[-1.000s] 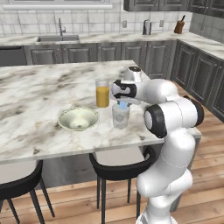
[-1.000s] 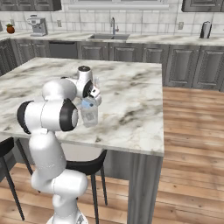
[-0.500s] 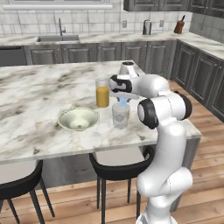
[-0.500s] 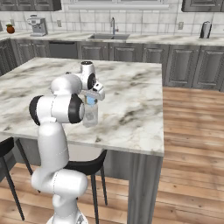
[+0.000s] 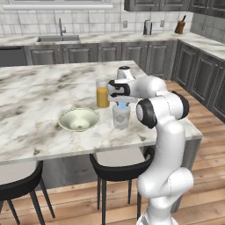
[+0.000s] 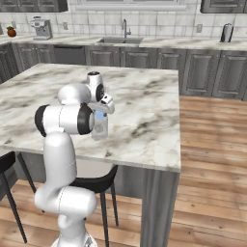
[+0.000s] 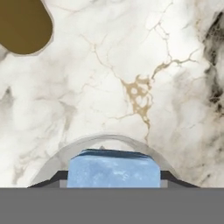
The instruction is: There are two ice cubes in the ice bowl. Place both ice cubes in the glass cup.
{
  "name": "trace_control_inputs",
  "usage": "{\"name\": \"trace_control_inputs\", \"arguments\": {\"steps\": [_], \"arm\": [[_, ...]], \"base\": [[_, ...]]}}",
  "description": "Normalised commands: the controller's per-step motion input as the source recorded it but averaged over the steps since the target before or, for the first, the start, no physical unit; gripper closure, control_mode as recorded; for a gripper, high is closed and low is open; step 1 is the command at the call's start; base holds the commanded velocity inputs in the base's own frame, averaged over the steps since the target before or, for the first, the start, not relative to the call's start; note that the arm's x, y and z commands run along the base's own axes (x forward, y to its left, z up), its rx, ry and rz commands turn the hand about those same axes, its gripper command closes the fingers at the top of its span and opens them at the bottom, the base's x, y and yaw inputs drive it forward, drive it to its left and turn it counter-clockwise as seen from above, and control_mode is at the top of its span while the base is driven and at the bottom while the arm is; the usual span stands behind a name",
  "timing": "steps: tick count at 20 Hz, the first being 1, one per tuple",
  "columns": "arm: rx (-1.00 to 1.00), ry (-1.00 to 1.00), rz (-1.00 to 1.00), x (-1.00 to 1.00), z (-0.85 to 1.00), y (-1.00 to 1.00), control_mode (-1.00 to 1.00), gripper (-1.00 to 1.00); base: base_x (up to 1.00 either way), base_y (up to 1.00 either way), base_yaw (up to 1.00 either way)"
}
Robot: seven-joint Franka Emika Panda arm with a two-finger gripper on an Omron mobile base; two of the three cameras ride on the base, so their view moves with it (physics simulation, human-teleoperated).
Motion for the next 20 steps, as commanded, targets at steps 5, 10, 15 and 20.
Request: {"name": "trace_control_inputs", "arguments": {"steps": [5,10,15,20], "arm": [[0.0,0.0,0.0,0.01,-0.09,0.0,-1.0,1.0],[0.0,0.0,0.0,0.12,-0.03,0.0,-1.0,1.0],[0.0,0.0,0.0,0.17,-0.01,0.0,-1.0,1.0],[0.0,-0.02,0.0,0.0,0.04,0.0,-1.0,-1.0]], "base": [[0.0,0.0,0.0],[0.0,0.0,0.0],[0.0,0.0,0.0],[0.0,0.0,0.0]]}}
